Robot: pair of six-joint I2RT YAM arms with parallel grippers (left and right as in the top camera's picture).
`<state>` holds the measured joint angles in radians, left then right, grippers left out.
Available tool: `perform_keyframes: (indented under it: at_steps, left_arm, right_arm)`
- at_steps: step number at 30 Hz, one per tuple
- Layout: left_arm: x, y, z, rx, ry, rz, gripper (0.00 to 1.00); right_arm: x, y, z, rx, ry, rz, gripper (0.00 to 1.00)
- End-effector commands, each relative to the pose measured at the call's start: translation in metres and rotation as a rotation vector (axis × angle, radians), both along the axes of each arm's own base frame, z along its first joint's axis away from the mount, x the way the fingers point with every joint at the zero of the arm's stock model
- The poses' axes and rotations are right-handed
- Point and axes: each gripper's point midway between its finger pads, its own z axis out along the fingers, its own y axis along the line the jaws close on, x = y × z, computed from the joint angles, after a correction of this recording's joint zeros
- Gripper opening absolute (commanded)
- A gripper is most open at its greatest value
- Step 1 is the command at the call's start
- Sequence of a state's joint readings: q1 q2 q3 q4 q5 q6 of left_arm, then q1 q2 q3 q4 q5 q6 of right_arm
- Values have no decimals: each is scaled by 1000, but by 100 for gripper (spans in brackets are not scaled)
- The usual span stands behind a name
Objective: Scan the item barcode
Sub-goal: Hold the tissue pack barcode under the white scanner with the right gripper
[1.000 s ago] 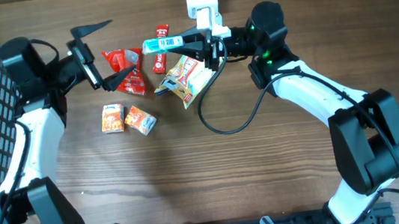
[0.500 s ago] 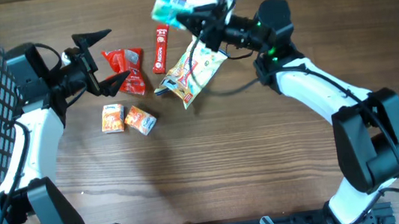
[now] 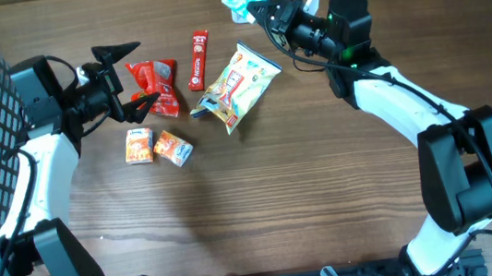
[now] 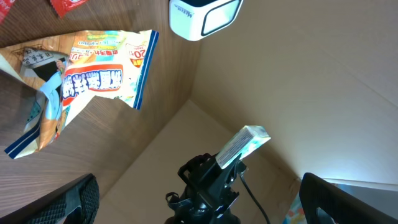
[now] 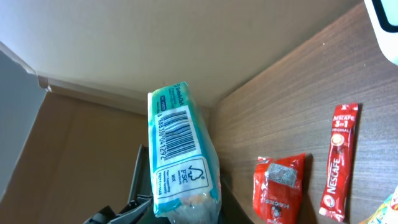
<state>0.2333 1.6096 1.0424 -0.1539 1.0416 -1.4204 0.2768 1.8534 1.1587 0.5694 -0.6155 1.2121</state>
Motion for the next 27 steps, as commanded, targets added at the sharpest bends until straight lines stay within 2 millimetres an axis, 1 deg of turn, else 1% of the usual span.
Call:
perform_keyframes:
  at_steps: [1,5,7,10,12,16,19,20,21,23,25,27]
  left_arm:
    - [0,2,8,30,-45,1,100]
    - [1,2,8,46,-61,-4,100]
    - [1,2,8,47,-63,-5,100]
    - [1,1,8,47,-63,-8,100]
    - [0,1,8,47,-63,-8,100]
    - [0,1,8,47,-63,-8,100]
    - [0,1,8,47,-63,-8,100]
    - [1,1,8,47,-63,-8,100]
    - [1,1,8,47,-63,-8,100]
    - [0,1,8,47,-63,-8,100]
    - [0,0,8,47,-63,-10,100]
    - [-1,0,6,45,-53,-10,100]
  right_arm:
    - [3,1,-9,23,54,-18,4]
    - [3,1,-15,40,96,-21,4]
    - [5,2,-23,92,170,-32,4]
    - [15,8,-32,179,222,-12,4]
    - [25,16,-29,270,208,71,4]
    - [44,19,-22,397,242,187,4]
    - [53,11,-8,453,208,197,4]
    - [57,7,-6,471,226,179,4]
    - [64,1,-6,496,254,146,4]
    - [78,-12,-15,576,393,66,4]
    - [88,-23,-20,592,410,5,4]
    - [92,-26,-22,593,425,-15,4]
